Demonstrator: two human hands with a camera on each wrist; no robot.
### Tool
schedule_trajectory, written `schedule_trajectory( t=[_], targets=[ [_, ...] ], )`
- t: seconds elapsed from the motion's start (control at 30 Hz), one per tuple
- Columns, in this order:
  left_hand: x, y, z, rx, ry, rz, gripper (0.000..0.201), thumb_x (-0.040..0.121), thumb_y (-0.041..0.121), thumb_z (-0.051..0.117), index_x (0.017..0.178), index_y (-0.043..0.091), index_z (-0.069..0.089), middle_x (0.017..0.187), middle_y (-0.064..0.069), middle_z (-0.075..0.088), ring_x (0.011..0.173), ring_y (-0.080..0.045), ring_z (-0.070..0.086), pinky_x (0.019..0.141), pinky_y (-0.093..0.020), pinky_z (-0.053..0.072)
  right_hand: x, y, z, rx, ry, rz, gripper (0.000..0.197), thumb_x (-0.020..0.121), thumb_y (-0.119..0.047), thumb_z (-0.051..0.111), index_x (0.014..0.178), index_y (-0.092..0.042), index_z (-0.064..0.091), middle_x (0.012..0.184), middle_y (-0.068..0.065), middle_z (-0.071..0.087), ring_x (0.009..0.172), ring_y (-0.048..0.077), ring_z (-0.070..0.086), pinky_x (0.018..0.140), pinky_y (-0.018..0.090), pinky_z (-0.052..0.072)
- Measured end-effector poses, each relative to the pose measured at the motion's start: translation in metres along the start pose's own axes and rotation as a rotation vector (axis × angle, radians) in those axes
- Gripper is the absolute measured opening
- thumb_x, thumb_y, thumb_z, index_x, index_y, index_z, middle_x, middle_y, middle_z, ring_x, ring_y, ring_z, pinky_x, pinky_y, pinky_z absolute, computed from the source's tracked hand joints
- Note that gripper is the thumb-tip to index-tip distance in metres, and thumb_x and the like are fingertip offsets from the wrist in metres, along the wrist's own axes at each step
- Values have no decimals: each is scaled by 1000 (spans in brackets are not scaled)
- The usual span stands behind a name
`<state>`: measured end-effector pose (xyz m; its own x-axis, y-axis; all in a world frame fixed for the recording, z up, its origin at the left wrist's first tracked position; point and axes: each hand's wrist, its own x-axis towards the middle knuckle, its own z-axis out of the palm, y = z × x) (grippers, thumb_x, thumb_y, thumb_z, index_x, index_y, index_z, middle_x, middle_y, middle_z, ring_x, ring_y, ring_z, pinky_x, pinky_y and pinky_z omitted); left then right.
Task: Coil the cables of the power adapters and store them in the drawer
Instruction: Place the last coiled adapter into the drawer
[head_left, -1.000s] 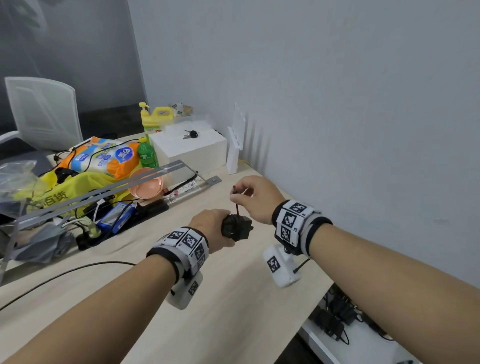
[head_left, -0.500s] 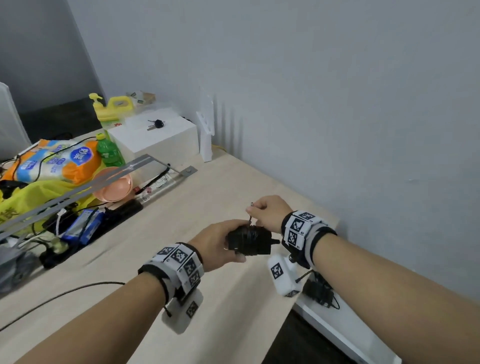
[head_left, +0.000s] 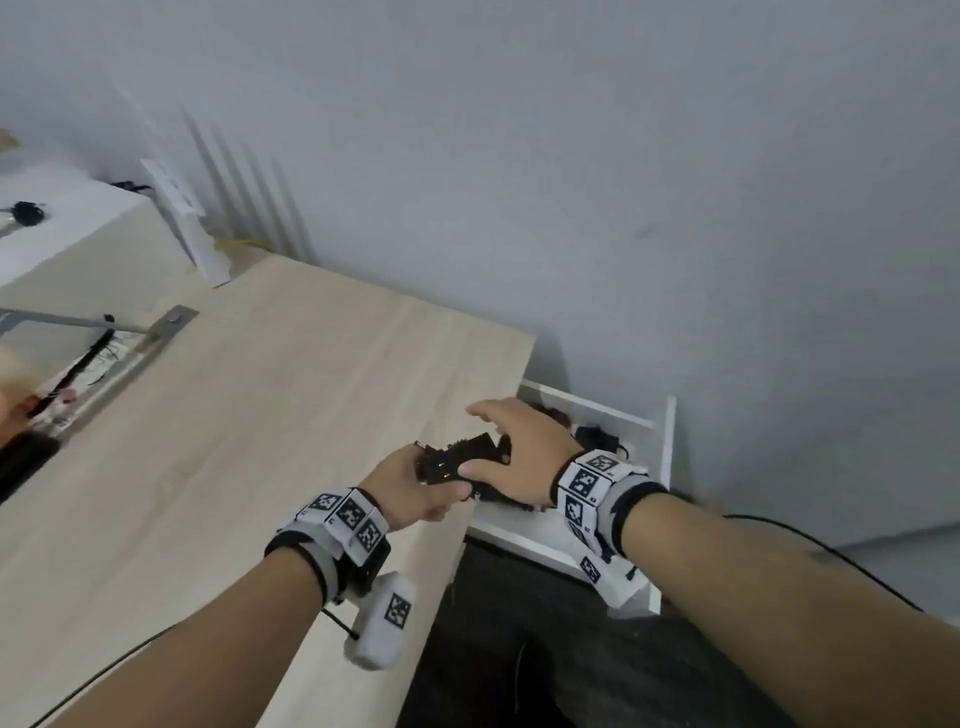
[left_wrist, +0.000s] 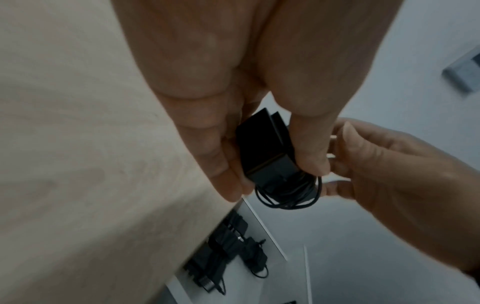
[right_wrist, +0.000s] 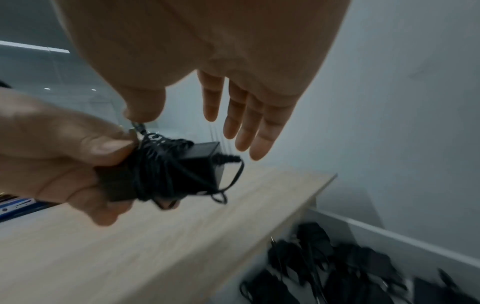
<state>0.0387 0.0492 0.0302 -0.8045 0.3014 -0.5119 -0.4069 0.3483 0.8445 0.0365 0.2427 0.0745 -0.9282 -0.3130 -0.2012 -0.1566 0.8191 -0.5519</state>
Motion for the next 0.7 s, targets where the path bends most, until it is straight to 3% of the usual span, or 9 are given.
schedule_trajectory(
  t=[0.07, 0.2, 0.33, 0.43, 0.53, 0.63, 0.7],
  targets=[
    [14, 5, 19, -66, -61, -31, 22, 81, 13, 76, 88, 0, 59, 68, -10, 58, 60, -18, 56, 62, -31, 52, -8, 25, 6, 8, -10, 10, 64, 84, -53, 62, 141, -30, 40, 140, -6, 45, 126, 13, 46, 105, 32, 39],
    [42, 10, 51, -136, -81, -51, 18, 81, 7, 74, 89, 0, 60, 73, -13, 56, 67, -23, 55, 69, -36, 50, -20, 74, 5, 124, 91, 113, 53, 94, -40, 52, 142, -25, 39, 142, -1, 43, 127, 15, 46, 106, 35, 40],
    [62, 20, 72, -178, -74, -55, 10, 85, 1, 68, 91, 0, 59, 75, -12, 57, 69, -22, 57, 67, -31, 56, -20, 116, -4, 229, 175, 230, 43, 99, -30, 45, 141, -22, 42, 134, 4, 53, 118, 14, 53, 104, 33, 42],
    [74, 27, 81, -195, -77, -49, 5, 87, 1, 65, 87, 1, 60, 73, -14, 56, 68, -26, 55, 74, -41, 53, -15, 136, -6, 255, 216, 243, 41, 97, -30, 49, 137, -25, 46, 127, 1, 56, 111, 12, 56, 101, 39, 45],
    [85, 30, 90, -203, -62, -60, 11, 84, 6, 71, 87, 3, 61, 74, -15, 58, 72, -28, 56, 82, -49, 50, -10, 147, -10, 213, 198, 189, 54, 89, -43, 58, 139, -32, 42, 136, -3, 50, 122, 13, 49, 105, 39, 43],
    [94, 26, 95, -174, -24, -92, 36, 69, 21, 80, 94, 2, 62, 77, -15, 63, 74, -30, 60, 86, -54, 51, -7, 151, -13, 31, 62, 18, 87, 72, -62, 67, 146, -42, 26, 152, -8, 28, 138, 17, 31, 113, 38, 31],
    [100, 23, 99, -90, -24, -98, 38, 73, 22, 82, 98, 2, 63, 80, -18, 67, 75, -34, 64, 85, -54, 55, -5, 158, -11, -118, -37, -76, 96, 71, -60, 71, 150, -36, 22, 155, -5, 25, 141, 19, 26, 114, 38, 28]
  ],
)
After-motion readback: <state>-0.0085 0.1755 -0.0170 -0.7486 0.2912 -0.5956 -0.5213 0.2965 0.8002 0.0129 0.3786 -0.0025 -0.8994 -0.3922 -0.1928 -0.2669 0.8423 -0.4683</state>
